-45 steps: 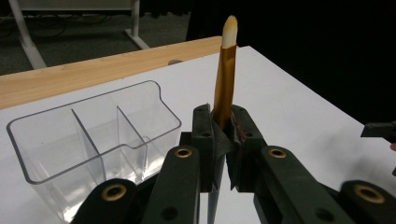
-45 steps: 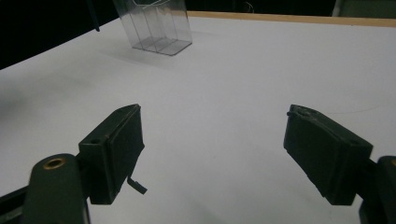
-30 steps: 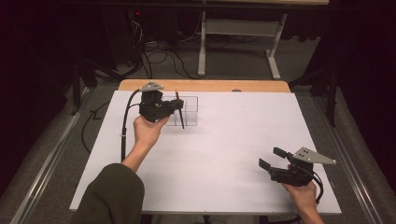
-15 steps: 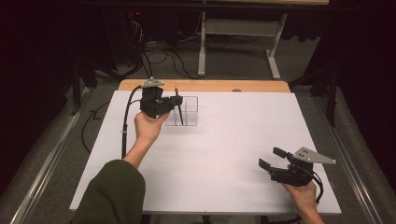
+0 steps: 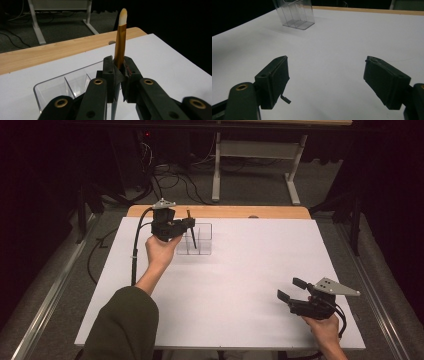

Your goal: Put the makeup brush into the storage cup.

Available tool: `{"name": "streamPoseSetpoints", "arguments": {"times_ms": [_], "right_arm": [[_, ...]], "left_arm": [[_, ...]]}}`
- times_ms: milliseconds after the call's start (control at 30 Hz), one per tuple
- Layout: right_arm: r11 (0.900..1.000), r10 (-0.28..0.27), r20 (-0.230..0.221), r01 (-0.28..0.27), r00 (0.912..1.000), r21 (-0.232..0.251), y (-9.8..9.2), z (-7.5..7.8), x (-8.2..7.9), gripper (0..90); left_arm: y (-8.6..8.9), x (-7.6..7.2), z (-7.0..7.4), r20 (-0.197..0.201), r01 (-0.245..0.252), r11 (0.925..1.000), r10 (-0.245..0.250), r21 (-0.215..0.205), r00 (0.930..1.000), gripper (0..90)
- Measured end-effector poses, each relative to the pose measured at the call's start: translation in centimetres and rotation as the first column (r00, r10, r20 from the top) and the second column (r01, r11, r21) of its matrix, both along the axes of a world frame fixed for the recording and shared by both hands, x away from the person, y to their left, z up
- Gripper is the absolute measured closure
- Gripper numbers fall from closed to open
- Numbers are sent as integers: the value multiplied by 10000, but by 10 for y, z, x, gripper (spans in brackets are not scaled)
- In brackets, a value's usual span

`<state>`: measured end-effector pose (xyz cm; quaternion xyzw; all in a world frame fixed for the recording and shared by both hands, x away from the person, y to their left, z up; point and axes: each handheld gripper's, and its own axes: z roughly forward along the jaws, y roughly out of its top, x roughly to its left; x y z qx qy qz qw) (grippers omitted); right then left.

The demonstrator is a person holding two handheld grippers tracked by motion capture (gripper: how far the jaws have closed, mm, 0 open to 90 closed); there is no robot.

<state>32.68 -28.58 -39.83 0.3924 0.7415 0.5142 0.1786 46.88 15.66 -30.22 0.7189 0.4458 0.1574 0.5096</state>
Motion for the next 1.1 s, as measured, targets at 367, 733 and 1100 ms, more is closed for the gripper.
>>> {"name": "streamPoseSetpoints", "arguments": {"times_ms": [367,733,1100], "right_arm": [[10000,48,4,-48,10000,-9,0,0,0,214],[10000,71,30,-71,10000,35,-1,1,0,214],[9999,71,42,-72,10000,84,-2,1,0,214]], "left_arm": [[-4,10,7,138,-155,9998,154,97,9998,820],[-8,19,10,275,-435,9985,426,333,9987,820],[-6,25,8,318,-732,9967,721,364,9969,820]]}}
